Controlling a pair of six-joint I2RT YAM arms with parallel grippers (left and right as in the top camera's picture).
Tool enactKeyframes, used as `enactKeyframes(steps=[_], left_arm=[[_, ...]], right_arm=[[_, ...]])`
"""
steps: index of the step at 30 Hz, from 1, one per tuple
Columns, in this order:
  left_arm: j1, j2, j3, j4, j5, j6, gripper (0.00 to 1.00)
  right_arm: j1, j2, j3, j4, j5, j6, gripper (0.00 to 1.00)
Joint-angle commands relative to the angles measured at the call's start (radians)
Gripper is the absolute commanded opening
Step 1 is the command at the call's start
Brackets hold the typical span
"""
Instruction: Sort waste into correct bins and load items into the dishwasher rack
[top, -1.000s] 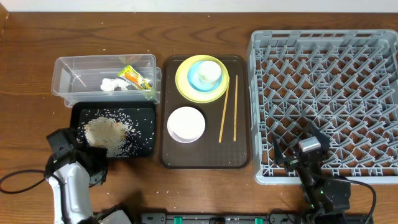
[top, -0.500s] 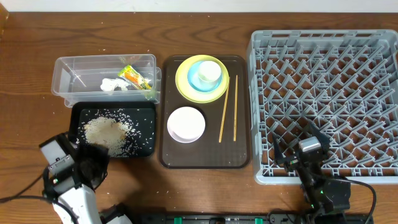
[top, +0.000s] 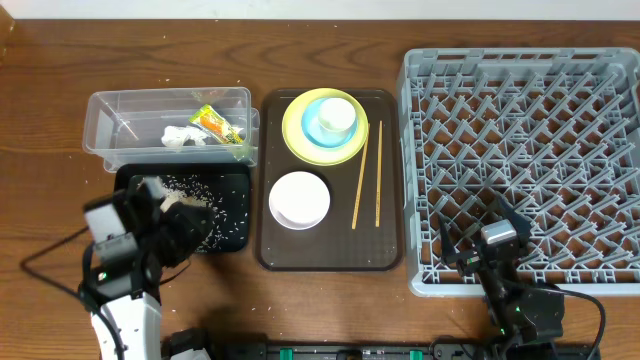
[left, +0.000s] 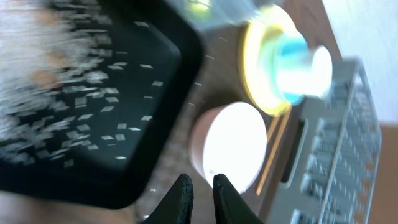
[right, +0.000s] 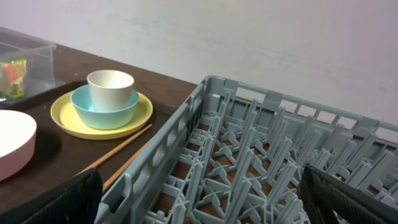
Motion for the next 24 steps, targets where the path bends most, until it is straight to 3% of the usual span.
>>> enactKeyframes(steps=[1,8,14,20,24], left_arm=[[-0.108,0.04,0.074,0.002,-0.05,0.031,0.16],[-0.315,0.148,0.171,0.006,-0.125,0.046,0.16],[-0.386,0.202,0.199,0.01,-0.288,0.053,0.17],[-0.386,0.202,0.199,0.065,-0.449,0.056,0.34],[-0.386,0.203,0.199,0.115,-0.471,0.056,0.63]], right_arm=[[0.008,0.002,-0.002,0.0,0.002,0.018,0.99],[0.008,0.002,-0.002,0.069,-0.092,0.04,0.99],[0.008,0.002,0.018,0.082,-0.105,0.268,0.99],[0.008,0.021,0.181,-0.121,-0.026,0.329,0.99],[0.007,0.14,0.361,-0.244,0.038,0.329,0.99]])
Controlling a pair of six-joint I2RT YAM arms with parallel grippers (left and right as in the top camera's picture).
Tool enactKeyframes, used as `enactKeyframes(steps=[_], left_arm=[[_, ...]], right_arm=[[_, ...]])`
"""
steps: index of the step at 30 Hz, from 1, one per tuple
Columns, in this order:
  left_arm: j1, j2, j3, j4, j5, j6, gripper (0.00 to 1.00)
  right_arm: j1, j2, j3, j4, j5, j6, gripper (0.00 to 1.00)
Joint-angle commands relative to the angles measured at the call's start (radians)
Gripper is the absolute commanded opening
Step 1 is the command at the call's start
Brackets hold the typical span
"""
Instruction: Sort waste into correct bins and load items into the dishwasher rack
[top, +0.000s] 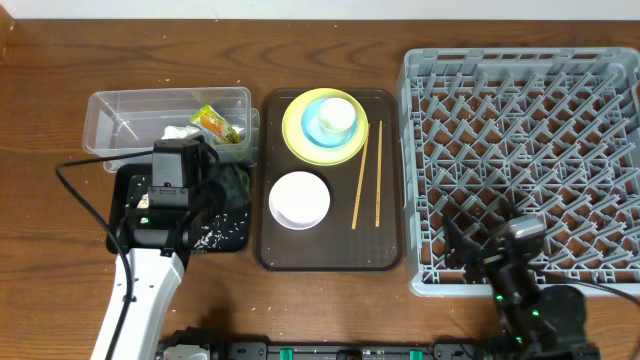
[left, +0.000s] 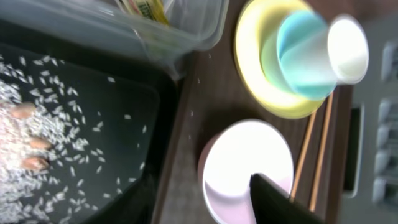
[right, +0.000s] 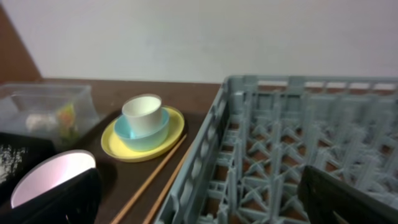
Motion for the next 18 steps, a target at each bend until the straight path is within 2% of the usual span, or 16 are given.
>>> enactKeyframes(steps=[1,3,10,15,18], left_arm=[[-0.002,0.0,0.029,0.03,-0.077,0.008,0.69],[-0.002,0.0,0.029,0.04,-0.077,0.008,0.75],[-0.002,0.0,0.028,0.039,-0.076,0.008,0.83],[-0.002,0.001,0.028,0.039,-0.076,0.008,0.86],[-0.002,0.004,0.027,0.04,-0.077,0.008,0.87]], right_arm=[[0.007,0.111,0.162,-0.045,0.066,0.038,0.99],[0.008,0.224,0.273,-0.101,0.064,0.038,0.99],[0.011,0.691,0.736,-0.447,0.035,0.037,0.99],[0.043,1.017,1.027,-0.633,-0.129,0.038,0.99],[0.076,1.151,1.111,-0.66,-0.222,0.038,0.99]])
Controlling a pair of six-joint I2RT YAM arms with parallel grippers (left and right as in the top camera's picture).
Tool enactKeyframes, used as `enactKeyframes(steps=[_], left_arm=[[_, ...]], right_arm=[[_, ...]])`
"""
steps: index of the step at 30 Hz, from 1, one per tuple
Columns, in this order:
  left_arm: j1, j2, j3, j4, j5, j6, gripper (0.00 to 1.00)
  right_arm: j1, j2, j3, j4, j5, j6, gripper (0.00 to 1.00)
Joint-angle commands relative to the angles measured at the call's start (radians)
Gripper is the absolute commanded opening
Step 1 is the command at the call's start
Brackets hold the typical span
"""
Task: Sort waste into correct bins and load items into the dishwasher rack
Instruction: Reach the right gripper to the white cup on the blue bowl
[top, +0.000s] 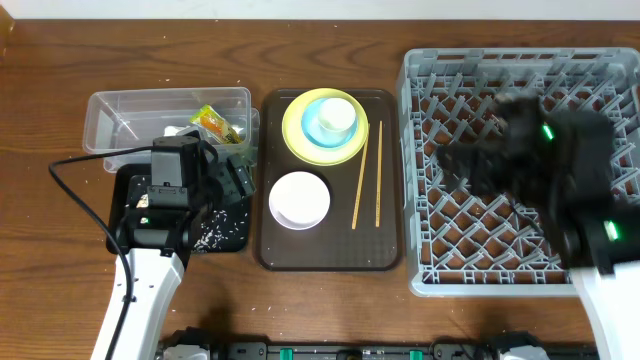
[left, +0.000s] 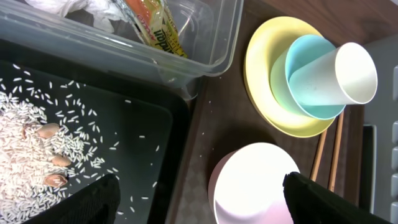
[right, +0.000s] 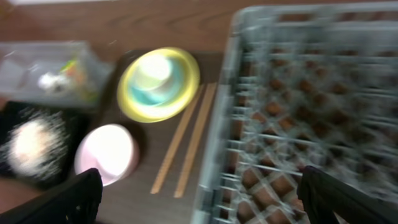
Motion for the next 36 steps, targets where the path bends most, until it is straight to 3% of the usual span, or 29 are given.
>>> enactKeyframes(steps=[1,8,13,26,30,36], left_arm=[[-0.002,0.005,0.026,0.002,-0.014,0.006,0.87],[-0.002,0.006,0.026,0.01,-0.014,0.006,0.9],[-0.002,0.006,0.026,0.01,-0.014,0.006,0.9],[-0.002,0.006,0.026,0.009,-0.013,0.006,0.91],[-0.002,0.006,0.026,0.009,-0.013,0.006,0.91],[-0.002,0.006,0.026,0.009,-0.013,0.006,0.91]], right_arm=[[0.049,0.141,0.085,-0.018,-0.171,0.01,0.99],[0.214,0.336,0.095,0.025,-0.1,0.017,0.99],[0.305,0.405,0.095,0.185,-0.101,0.045,0.99],[0.326,0.416,0.119,0.212,-0.088,0.077,0.99],[0.285,0.444,0.235,0.161,-0.1,0.073,0.98],[0.256,0.595,0.598,-0.09,-0.035,0.043,0.98]])
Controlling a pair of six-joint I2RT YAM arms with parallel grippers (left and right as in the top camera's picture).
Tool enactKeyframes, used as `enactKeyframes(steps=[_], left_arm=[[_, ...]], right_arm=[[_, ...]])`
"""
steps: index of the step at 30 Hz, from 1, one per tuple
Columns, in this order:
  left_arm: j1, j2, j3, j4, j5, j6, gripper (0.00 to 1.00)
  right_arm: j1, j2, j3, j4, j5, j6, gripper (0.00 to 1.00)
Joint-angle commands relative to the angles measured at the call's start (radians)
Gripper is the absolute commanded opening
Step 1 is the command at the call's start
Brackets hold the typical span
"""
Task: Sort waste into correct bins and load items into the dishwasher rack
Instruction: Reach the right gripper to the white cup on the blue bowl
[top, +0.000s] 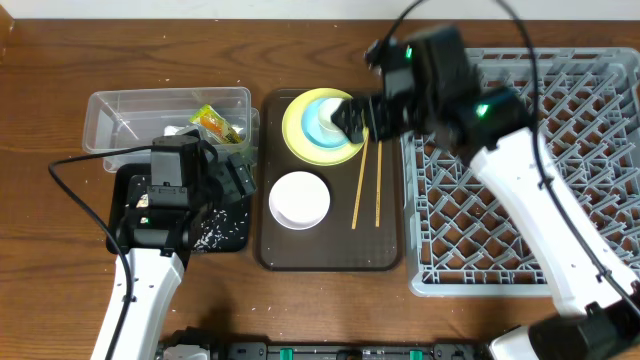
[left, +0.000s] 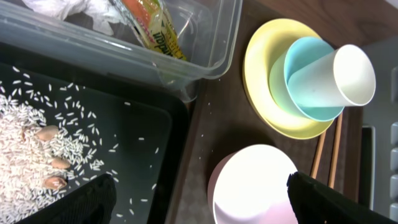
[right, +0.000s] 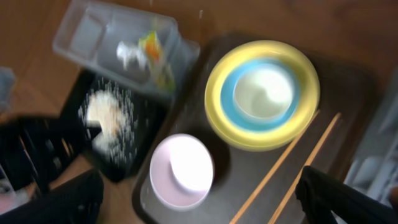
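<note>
A brown tray (top: 270, 250) carries a yellow plate (top: 292, 128) with a blue bowl (left: 292, 74) and a white cup (left: 354, 74) stacked on it. It also holds a pink bowl (top: 299, 199) and two chopsticks (top: 357, 190). My right gripper (right: 199, 202) hangs open high above the tray, by the plate's right side in the overhead view, with nothing in it. My left gripper (left: 202, 205) is open over the black rice tray (top: 225, 235), looking down on the pink bowl (left: 255, 183).
The grey dishwasher rack (top: 590, 150) fills the right side. A clear bin (top: 130, 120) at the back left holds a wrapper (top: 215, 125) and crumpled paper. The black tray holds loose rice and nuts (left: 37, 149). Bare wooden table (top: 60, 250) lies at the left.
My right arm has moved from above the rack leftwards to above the brown tray by the yellow plate. The left arm and all the dishes are where they were.
My left arm sat low at the front left with its fingers close together, and the right one rested at the rack's front edge. Then the left gripper stood open over the rice tray. The right arm was then above the rack, and now over the brown tray.
</note>
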Motion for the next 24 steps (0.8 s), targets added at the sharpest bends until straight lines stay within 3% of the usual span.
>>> enactKeyframes(steps=[1,7,17,20,21,24], left_arm=[[-0.002,0.006,0.026,0.003,-0.013,0.006,0.91],[-0.002,0.006,0.026,0.003,-0.013,0.006,0.91],[-0.002,0.006,0.026,0.003,-0.013,0.006,0.91],[-0.002,0.006,0.026,0.003,-0.013,0.006,0.91],[-0.002,0.006,0.026,0.003,-0.013,0.006,0.91],[-0.002,0.006,0.026,0.003,-0.013,0.006,0.91]], right_arm=[[-0.006,0.095,0.195,-0.096,0.068,-0.023,0.97],[0.023,0.284,0.441,-0.245,0.129,-0.096,0.93],[0.151,0.436,0.452,-0.23,0.319,-0.181,0.8],[0.186,0.462,0.451,-0.233,0.394,-0.182,0.68],[0.195,0.468,0.45,-0.233,0.412,-0.182,0.59],[0.211,0.484,0.443,-0.231,0.437,-0.182,0.56]])
